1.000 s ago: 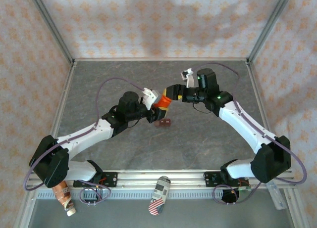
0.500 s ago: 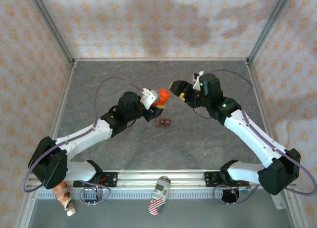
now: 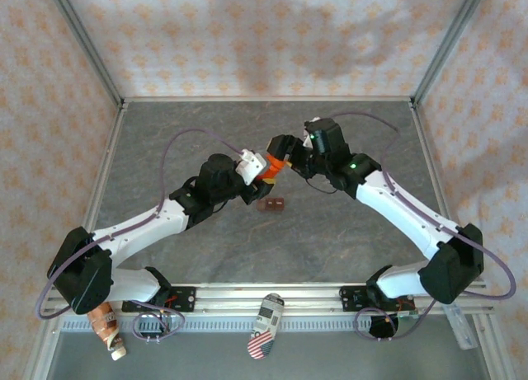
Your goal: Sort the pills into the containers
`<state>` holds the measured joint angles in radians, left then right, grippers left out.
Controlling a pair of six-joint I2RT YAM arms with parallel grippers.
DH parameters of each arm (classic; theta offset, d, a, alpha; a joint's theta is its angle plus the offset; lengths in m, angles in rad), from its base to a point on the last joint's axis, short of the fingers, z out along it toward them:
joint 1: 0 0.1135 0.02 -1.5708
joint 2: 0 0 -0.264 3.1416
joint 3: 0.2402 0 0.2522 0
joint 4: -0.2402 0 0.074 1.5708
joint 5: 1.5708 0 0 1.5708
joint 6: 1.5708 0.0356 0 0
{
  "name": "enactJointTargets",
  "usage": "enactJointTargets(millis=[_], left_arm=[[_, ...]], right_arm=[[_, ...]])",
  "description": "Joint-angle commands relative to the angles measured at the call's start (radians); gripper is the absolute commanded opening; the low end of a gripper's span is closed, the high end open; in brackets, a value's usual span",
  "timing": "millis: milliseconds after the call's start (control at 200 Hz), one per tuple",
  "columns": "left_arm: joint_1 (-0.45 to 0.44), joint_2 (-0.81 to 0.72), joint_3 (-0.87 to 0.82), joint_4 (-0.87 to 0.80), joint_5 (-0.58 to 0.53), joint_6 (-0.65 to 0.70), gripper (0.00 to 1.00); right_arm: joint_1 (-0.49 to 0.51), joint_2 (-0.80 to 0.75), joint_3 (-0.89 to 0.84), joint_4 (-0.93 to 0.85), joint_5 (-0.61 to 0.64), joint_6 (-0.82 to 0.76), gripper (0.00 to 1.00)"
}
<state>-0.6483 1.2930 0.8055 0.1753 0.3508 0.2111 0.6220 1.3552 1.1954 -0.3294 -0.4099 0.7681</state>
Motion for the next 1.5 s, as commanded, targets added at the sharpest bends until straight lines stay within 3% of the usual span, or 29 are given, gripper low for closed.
enactJointTargets(millis=[0, 210, 320, 475, 641, 791, 991, 1101, 1286, 1491], left_arm=[[-0.009, 0.004, 0.039, 0.028, -0.015, 0.013, 0.00], [-0.011, 0.009, 0.041, 0.039, -0.010, 0.005, 0.00], [-0.010, 0.005, 0.040, 0.041, -0.002, -0.007, 0.00], [-0.008, -0.022, 0.026, 0.047, 0.042, -0.034, 0.00], [0.002, -0.067, 0.002, 0.051, 0.124, -0.081, 0.00], [0.007, -0.096, -0.024, 0.061, 0.161, -0.108, 0.00], [0.008, -0.089, -0.020, 0.056, 0.188, -0.115, 0.00], [0.008, -0.087, -0.022, 0.066, 0.168, -0.116, 0.00], [0.009, -0.113, -0.064, 0.119, 0.080, -0.127, 0.00], [0.009, -0.154, -0.125, 0.172, -0.039, -0.146, 0.00]], right_arm=[[0.016, 0.008, 0.038, 0.006, 0.016, 0.005, 0.75], [0.022, -0.006, 0.015, 0.016, 0.020, -0.007, 0.49], [0.021, -0.028, 0.010, 0.013, 0.048, -0.049, 0.40], [-0.025, -0.072, -0.018, 0.075, 0.016, -0.209, 0.35], [-0.160, -0.139, -0.112, 0.223, -0.237, -0.428, 0.35], [-0.240, -0.151, -0.133, 0.261, -0.412, -0.463, 0.35], [-0.241, -0.122, -0.073, 0.157, -0.497, -0.528, 0.34], [-0.241, -0.135, -0.075, 0.121, -0.413, -0.536, 0.35], [-0.267, -0.097, -0.056, -0.065, 0.026, -0.472, 0.39], [-0.285, -0.018, -0.133, -0.148, 0.302, -0.368, 0.39]])
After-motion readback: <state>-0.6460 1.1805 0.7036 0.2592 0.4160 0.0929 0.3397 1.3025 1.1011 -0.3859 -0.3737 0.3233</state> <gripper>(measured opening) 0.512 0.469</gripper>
